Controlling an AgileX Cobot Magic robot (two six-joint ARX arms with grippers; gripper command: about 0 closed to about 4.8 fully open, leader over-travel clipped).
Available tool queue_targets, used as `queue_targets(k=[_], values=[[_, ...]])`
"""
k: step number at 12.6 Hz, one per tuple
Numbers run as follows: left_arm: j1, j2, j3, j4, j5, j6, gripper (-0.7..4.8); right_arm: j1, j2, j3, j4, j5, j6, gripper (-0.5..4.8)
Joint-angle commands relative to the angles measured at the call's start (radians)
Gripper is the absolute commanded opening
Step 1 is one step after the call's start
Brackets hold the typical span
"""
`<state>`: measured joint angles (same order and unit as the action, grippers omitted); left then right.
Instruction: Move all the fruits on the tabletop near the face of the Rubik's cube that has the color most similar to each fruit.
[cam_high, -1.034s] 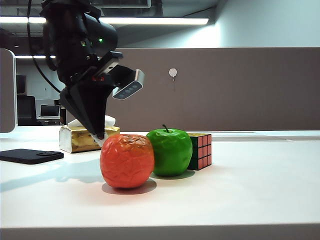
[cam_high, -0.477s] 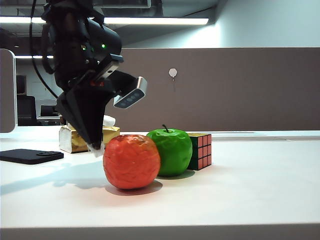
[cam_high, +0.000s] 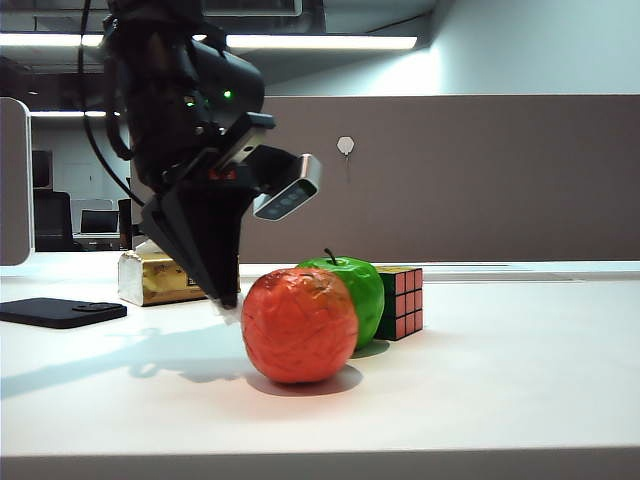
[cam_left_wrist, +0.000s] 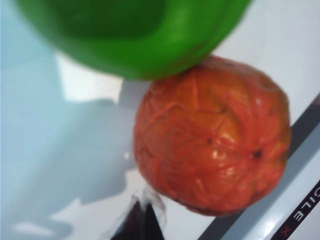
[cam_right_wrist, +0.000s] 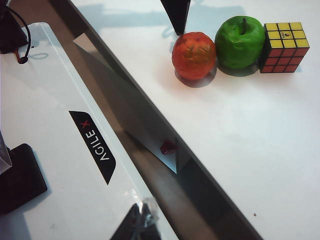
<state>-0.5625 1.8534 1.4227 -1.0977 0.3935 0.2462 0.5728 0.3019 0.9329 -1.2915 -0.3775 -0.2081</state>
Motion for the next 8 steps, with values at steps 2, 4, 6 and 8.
queue_targets(k=[2, 4, 6, 8], values=[[-0.042, -0.006, 0.0, 0.026, 0.024, -0.04, -0.05, 0.0, 0.002, 0.002, 0.017, -0.003, 0.006, -0.01], [-0.059, -0.006, 0.0, 0.059, 0.063, -0.066, -0.05, 0.0, 0.002, 0.002, 0.017, -0.003, 0.006, -0.01], [-0.084, -0.006, 0.0, 0.097, 0.068, -0.08, -0.05, 0.0, 0.002, 0.003, 0.017, -0.007, 0.006, -0.01], [-0.084, -0.006, -0.001, 0.05, 0.052, -0.082, -0.05, 0.0, 0.002, 0.003, 0.017, -0.01, 0.006, -0.01]])
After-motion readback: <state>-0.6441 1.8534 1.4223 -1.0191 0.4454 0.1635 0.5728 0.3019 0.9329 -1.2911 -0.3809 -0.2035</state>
